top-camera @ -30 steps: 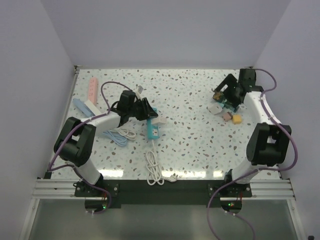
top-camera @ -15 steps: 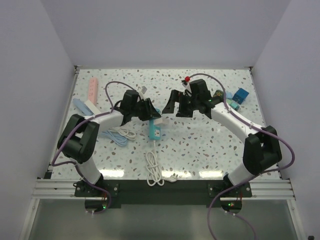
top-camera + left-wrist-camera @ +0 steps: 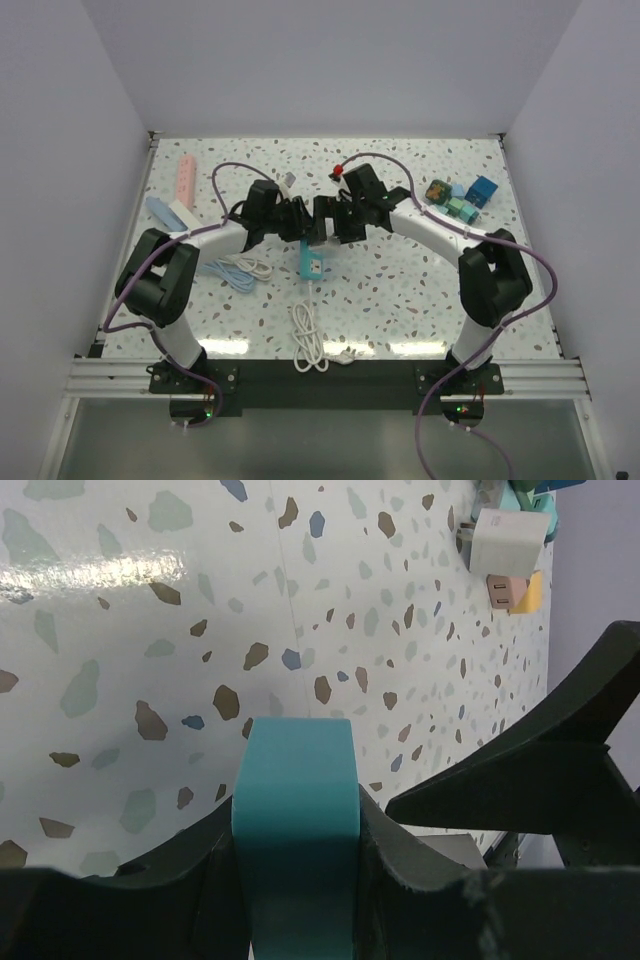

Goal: Pull the plug off the socket

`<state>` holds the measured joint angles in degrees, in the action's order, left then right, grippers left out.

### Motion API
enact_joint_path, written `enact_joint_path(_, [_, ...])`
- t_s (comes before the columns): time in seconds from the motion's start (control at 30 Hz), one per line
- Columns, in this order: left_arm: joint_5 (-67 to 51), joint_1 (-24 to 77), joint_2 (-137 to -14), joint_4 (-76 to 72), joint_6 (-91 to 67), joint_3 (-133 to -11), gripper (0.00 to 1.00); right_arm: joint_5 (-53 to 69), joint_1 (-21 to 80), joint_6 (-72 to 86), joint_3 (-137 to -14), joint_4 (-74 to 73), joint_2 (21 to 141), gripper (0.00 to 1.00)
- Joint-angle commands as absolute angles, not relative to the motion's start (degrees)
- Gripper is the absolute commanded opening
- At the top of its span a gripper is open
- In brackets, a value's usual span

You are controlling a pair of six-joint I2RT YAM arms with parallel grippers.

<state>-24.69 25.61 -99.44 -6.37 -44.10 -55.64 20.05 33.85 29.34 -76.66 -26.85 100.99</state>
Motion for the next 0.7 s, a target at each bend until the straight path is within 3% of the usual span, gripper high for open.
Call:
enact_joint_path(0.0, [-27.33,26.19,-96.94,-10.02,-46.49,-57.66,0.00,20.21,34.45,28.04,-78.23,-27.43,101.78,0.92])
enact_joint_path(0.03, [-27.33,26.19,-96.86,-10.11,-46.49,-57.57,0.00,20.56,34.45,28.30,-77.87,-27.16,101.78,0.89])
enact_joint_path(0.13, [-27.33,26.28,-96.33,-10.37,-46.67,-57.39,0.00,20.92,34.37,28.48,-77.17,-26.28,101.78,0.69])
enact_joint_path(0.17, [-27.33,26.28,-96.24,-10.46,-46.50,-57.39,0.00,20.83,34.37,28.65,-77.25,-26.28,101.78,0.60])
enact_joint_path(0.2, [-27.25,26.28,-96.15,-10.37,-46.32,-57.22,0.00,20.83,34.37,28.74,-77.69,-26.45,101.86,0.42])
enact_joint_path(0.27, [-26.46,26.28,-96.24,-9.32,-45.36,-57.30,0.00,20.83,34.28,28.57,-78.92,-27.68,101.69,0.18])
enact_joint_path(0.33, [-25.49,26.19,-96.59,-8.44,-44.39,-57.04,0.00,21.35,34.19,27.95,-79.63,-28.91,101.17,0.03])
enact_joint_path(0.67, [-20.74,25.49,-99.93,-5.80,-40.34,-55.63,0.00,29.52,30.77,23.47,-78.32,-37.61,91.68,0.00])
